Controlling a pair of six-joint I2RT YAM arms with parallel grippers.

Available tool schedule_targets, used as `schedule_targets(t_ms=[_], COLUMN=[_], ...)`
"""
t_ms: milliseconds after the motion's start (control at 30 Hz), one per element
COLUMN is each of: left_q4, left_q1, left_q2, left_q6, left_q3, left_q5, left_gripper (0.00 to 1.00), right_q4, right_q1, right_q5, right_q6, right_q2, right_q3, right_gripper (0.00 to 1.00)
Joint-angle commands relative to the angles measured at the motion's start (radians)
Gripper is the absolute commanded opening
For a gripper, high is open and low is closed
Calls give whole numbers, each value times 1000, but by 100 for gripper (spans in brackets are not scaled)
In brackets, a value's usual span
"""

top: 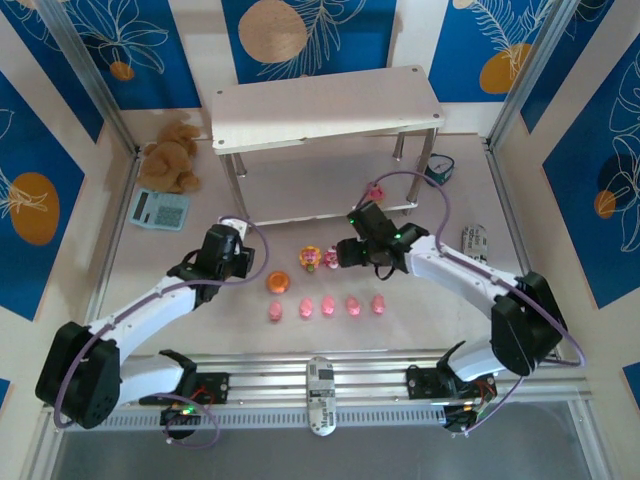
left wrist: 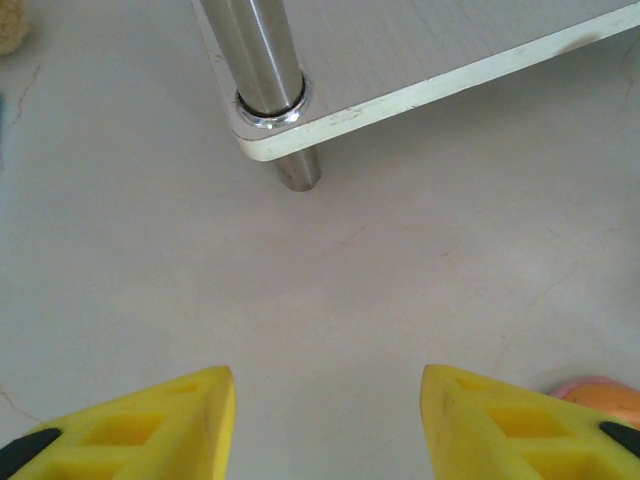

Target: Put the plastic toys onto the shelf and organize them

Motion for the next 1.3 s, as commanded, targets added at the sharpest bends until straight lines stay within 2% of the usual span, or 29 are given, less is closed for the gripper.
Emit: schedule_targets(t_ms=[0,267,700,1267], left_q4=[-3,-10,-7,-13], left_q1=[-8,-7,-8,-8], left_q2=[0,8,8,4], left_q6=[-22,-15,-6,9], left_q3=[24,38,34,33], left_q5=[16,25,16,-2], left_gripper=[52,52,52,52], right_q4=[18,66,99,119], right_q1=[25,38,20,3], right_q5=[-54,-88,-71,-83], right_q6=[53,37,-4,-31], right_q2=[61,173,280,349], right_q3=[18,74,144,185], right_gripper=[71,71,71,65])
